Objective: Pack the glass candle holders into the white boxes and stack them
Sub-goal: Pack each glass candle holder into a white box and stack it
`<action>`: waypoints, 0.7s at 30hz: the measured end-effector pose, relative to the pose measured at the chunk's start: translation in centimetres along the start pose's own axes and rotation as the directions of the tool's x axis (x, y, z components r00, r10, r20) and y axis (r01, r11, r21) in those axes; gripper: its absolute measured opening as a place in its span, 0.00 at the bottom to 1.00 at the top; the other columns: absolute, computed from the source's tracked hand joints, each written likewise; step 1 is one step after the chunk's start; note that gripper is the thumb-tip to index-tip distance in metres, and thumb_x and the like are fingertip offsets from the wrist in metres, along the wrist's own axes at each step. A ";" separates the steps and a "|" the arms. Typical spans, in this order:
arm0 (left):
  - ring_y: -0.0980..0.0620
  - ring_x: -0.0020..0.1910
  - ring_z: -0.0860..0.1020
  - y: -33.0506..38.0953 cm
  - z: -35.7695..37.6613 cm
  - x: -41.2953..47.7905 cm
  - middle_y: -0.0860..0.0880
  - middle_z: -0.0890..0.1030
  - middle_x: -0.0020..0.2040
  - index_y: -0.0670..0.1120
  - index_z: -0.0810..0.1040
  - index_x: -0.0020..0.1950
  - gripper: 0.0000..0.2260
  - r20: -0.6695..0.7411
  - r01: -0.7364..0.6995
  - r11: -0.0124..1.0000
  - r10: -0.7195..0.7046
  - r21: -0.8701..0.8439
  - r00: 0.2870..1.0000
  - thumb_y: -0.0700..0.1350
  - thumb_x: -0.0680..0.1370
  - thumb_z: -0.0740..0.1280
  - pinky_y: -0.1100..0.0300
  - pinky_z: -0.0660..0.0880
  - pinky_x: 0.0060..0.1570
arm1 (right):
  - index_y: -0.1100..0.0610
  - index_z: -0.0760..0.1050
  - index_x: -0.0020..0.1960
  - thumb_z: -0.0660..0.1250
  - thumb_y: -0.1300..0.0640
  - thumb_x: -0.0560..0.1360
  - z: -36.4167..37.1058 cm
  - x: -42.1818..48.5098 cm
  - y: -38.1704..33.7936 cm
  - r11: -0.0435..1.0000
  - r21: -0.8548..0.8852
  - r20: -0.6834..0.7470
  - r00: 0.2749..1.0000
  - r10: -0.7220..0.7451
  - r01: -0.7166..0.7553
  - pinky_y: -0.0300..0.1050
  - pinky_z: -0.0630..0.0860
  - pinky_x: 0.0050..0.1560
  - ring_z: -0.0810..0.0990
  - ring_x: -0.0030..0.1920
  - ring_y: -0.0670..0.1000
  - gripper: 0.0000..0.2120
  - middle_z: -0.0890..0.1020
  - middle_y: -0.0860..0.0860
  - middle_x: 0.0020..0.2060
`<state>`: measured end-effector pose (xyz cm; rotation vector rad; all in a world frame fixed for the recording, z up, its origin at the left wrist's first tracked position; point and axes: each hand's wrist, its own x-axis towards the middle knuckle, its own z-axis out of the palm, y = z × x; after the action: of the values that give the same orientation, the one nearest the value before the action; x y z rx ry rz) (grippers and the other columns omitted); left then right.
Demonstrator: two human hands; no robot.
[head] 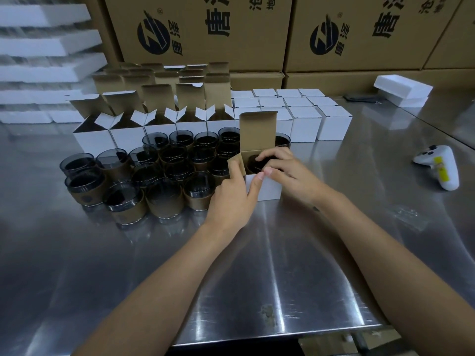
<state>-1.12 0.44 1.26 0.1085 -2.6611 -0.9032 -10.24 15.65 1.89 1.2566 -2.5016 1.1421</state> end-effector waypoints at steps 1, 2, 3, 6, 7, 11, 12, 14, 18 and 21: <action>0.35 0.47 0.80 0.0 0.0 0.0 0.39 0.81 0.47 0.48 0.55 0.73 0.28 -0.002 0.000 1.000 0.000 0.000 1.000 0.63 0.79 0.52 0.44 0.78 0.45 | 0.62 0.80 0.45 0.57 0.48 0.79 0.0 0.0 0.1 1.000 -0.006 -0.004 1.000 -0.005 0.005 0.37 0.64 0.63 0.69 0.62 0.50 0.20 0.77 0.50 0.57; 0.36 0.47 0.80 0.0 0.0 0.0 0.39 0.81 0.47 0.48 0.55 0.73 0.28 -0.004 0.000 1.000 0.000 0.001 1.000 0.64 0.79 0.52 0.44 0.78 0.44 | 0.62 0.81 0.46 0.56 0.47 0.79 0.0 -0.1 0.2 1.000 -0.013 -0.010 1.000 -0.013 0.012 0.40 0.64 0.63 0.69 0.61 0.51 0.21 0.77 0.51 0.55; 0.36 0.46 0.80 0.0 0.0 0.0 0.39 0.81 0.47 0.48 0.55 0.73 0.28 -0.007 -0.002 1.000 0.002 0.002 1.000 0.64 0.79 0.52 0.44 0.78 0.44 | 0.62 0.81 0.47 0.57 0.48 0.79 0.0 -0.1 0.2 1.000 -0.018 -0.019 1.000 -0.020 0.020 0.42 0.65 0.64 0.70 0.61 0.51 0.21 0.78 0.51 0.54; 0.36 0.47 0.80 0.0 0.0 0.0 0.39 0.82 0.48 0.48 0.55 0.73 0.27 -0.013 -0.001 1.000 0.001 -0.002 1.000 0.62 0.80 0.53 0.45 0.77 0.45 | 0.60 0.81 0.52 0.57 0.55 0.79 0.4 0.0 0.0 0.987 0.161 -0.140 0.990 0.007 0.016 0.43 0.66 0.65 0.74 0.61 0.53 0.15 0.80 0.54 0.53; 0.36 0.47 0.80 -0.1 0.0 0.0 0.39 0.82 0.49 0.48 0.55 0.73 0.26 -0.010 0.002 1.000 -0.002 -0.002 1.000 0.61 0.80 0.53 0.46 0.77 0.45 | 0.61 0.79 0.54 0.56 0.56 0.79 0.6 0.0 -0.2 0.943 0.334 -0.224 0.971 0.083 -0.003 0.44 0.68 0.65 0.75 0.60 0.53 0.15 0.80 0.56 0.54; 0.39 0.48 0.81 -0.1 -0.1 0.1 0.41 0.81 0.52 0.48 0.53 0.74 0.26 0.017 0.004 1.000 -0.004 0.008 1.000 0.61 0.81 0.53 0.45 0.79 0.46 | 0.60 0.76 0.60 0.55 0.57 0.80 0.1 0.3 0.2 0.511 0.859 -0.375 0.729 0.573 0.039 0.42 0.74 0.54 0.79 0.53 0.49 0.15 0.80 0.53 0.53; 0.40 0.48 0.81 -0.1 -0.1 0.1 0.41 0.81 0.52 0.48 0.53 0.74 0.26 0.017 0.001 1.000 -0.001 0.008 1.000 0.61 0.81 0.53 0.45 0.79 0.46 | 0.60 0.75 0.63 0.54 0.59 0.81 0.0 0.3 0.6 0.415 0.909 -0.319 0.695 0.644 0.033 0.42 0.74 0.51 0.79 0.52 0.49 0.16 0.80 0.52 0.52; 0.39 0.48 0.81 0.0 -0.1 0.1 0.41 0.81 0.52 0.48 0.53 0.74 0.26 0.013 -0.005 1.000 0.005 0.007 1.000 0.60 0.81 0.53 0.45 0.79 0.46 | 0.60 0.71 0.69 0.53 0.63 0.79 -0.1 0.2 1.0 0.220 0.976 -0.160 0.690 0.706 0.001 0.43 0.76 0.49 0.79 0.51 0.51 0.20 0.80 0.52 0.53; 0.39 0.48 0.80 -0.1 0.0 0.1 0.41 0.81 0.52 0.48 0.53 0.74 0.26 0.006 -0.003 1.000 0.003 0.009 1.000 0.60 0.81 0.53 0.46 0.78 0.47 | 0.62 0.67 0.72 0.51 0.62 0.79 0.7 0.4 0.4 0.114 0.984 0.030 0.757 0.652 -0.137 0.51 0.71 0.66 0.78 0.60 0.58 0.22 0.79 0.59 0.61; 0.38 0.49 0.80 -0.1 0.1 0.1 0.41 0.81 0.53 0.49 0.53 0.74 0.26 0.008 0.001 1.000 -0.001 0.000 1.000 0.60 0.81 0.53 0.45 0.78 0.48 | 0.63 0.69 0.71 0.53 0.59 0.81 1.2 0.5 -0.1 0.271 0.940 0.027 0.840 0.542 -0.205 0.57 0.63 0.73 0.71 0.69 0.63 0.20 0.74 0.63 0.67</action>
<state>-1.27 0.40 1.14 0.1064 -2.6688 -0.9062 -10.20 14.44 1.31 0.3589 -1.8345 2.8879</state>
